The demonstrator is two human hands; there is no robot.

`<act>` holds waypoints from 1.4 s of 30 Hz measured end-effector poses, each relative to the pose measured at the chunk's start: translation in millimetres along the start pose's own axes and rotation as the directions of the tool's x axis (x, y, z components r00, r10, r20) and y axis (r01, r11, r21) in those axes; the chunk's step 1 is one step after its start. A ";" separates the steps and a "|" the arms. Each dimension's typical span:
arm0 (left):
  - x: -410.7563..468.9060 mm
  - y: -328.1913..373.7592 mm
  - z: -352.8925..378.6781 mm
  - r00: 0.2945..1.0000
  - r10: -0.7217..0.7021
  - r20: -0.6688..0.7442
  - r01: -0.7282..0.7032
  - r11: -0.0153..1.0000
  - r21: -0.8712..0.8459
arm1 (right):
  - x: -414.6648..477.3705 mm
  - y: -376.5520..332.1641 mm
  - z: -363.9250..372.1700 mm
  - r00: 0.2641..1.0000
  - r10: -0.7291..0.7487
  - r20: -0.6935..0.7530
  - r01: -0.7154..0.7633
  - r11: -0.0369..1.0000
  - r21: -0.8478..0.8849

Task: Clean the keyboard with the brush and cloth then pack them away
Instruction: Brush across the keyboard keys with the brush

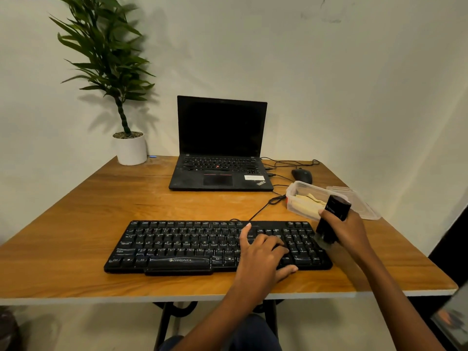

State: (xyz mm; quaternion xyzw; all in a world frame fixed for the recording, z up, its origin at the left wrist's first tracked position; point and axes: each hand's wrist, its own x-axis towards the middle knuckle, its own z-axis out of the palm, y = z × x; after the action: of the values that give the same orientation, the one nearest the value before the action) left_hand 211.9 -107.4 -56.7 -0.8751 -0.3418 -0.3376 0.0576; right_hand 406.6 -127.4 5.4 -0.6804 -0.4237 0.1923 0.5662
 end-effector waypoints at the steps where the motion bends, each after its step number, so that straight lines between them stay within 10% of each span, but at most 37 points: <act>1: 0.2 0.3 -0.3 1.000 -0.001 0.001 0.001 1.000 0.000 | -2.5 -2.3 2.4 1.000 -0.028 0.001 0.028 1.000 -0.010; 32: 0.7 0.1 -2.2 1.000 -0.012 0.011 0.012 1.000 0.003 | -13.7 2.2 11.4 0.998 0.053 -0.018 -0.049 0.982 0.181; 42: 1.0 -0.6 -2.0 1.000 -0.007 0.012 0.007 1.000 -0.007 | 0.1 -2.2 12.2 0.995 0.020 -0.099 -0.024 0.999 -0.037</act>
State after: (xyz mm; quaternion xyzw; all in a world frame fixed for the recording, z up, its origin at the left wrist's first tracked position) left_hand 210.9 -107.1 -54.6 -0.8761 -0.3438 -0.3340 0.0512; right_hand 396.8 -119.9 3.9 -0.7043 -0.3913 0.1568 0.5711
